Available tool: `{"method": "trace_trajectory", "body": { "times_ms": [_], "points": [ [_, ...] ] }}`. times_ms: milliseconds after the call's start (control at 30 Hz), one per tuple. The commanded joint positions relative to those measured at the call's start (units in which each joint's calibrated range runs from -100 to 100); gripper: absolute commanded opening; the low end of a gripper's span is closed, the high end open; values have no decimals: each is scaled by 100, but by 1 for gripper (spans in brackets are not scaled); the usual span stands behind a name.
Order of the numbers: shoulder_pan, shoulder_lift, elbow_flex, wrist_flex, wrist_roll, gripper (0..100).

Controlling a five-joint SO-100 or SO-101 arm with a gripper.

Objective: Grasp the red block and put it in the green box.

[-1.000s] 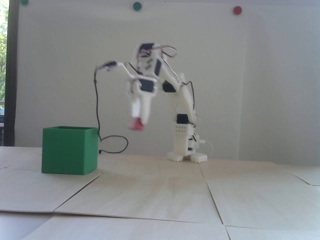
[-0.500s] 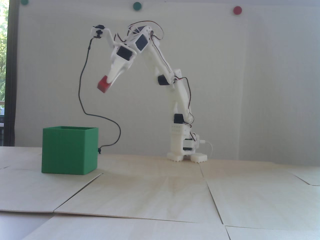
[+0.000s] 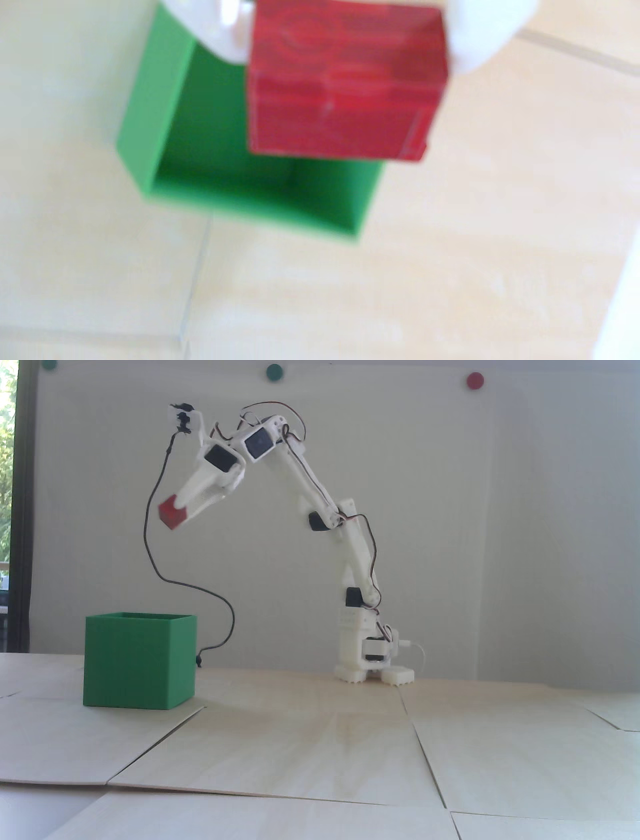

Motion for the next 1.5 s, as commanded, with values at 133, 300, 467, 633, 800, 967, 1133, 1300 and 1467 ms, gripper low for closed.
{"method": "trace_trajectory", "body": {
  "times_ms": [133,300,467,633,800,967,1133,1300,1467],
  "points": [
    [74,-263,-411,-565,-43,6],
    [50,-248,-385,-607,-38,30],
    [-199,-240,-376,-565,77,50],
    [-400,-232,-367,-556,243,58],
    [-457,-232,-367,-565,243,60],
    [-521,-232,-367,-565,243,60],
    [-730,-232,-367,-328,243,38],
    [-1036,-248,-420,194,212,3],
    [-1623,-303,-420,978,186,2]
  ]
}}
